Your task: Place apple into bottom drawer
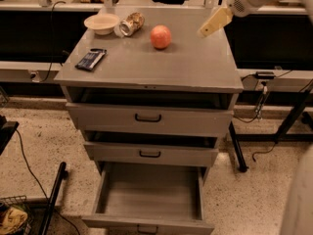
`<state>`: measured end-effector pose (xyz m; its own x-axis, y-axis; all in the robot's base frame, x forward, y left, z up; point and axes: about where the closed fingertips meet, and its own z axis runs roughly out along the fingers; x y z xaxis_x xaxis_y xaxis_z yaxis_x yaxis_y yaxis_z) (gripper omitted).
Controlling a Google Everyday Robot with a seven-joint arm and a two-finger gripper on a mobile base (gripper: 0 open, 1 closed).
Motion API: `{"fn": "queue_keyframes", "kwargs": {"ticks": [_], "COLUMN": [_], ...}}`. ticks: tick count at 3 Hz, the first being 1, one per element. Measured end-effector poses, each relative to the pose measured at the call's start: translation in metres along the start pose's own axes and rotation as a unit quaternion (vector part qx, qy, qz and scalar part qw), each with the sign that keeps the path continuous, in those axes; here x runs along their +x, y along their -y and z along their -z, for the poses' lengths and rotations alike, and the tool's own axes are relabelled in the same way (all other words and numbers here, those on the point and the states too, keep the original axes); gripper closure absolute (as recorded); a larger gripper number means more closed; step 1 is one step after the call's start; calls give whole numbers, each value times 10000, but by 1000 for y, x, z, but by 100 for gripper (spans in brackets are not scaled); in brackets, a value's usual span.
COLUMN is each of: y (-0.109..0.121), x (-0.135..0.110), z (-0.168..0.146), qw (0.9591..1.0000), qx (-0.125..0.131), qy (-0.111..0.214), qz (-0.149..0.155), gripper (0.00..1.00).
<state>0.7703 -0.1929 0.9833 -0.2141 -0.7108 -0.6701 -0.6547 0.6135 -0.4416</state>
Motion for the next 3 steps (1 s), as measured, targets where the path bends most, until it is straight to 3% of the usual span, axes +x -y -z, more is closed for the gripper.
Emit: {"fn": "queue_keyframes", "kwargs": {"ticks": [1,2,3], "y": [19,16,-20], "x": [-13,-32,-66], "z": [-41,-86,-145], "qw": [9973,9887,9753], "qx": [266,118,-524], "qy": [469,998,1482], "qz": [-500,-1115,-1554], "gripper": [0,0,0]}}
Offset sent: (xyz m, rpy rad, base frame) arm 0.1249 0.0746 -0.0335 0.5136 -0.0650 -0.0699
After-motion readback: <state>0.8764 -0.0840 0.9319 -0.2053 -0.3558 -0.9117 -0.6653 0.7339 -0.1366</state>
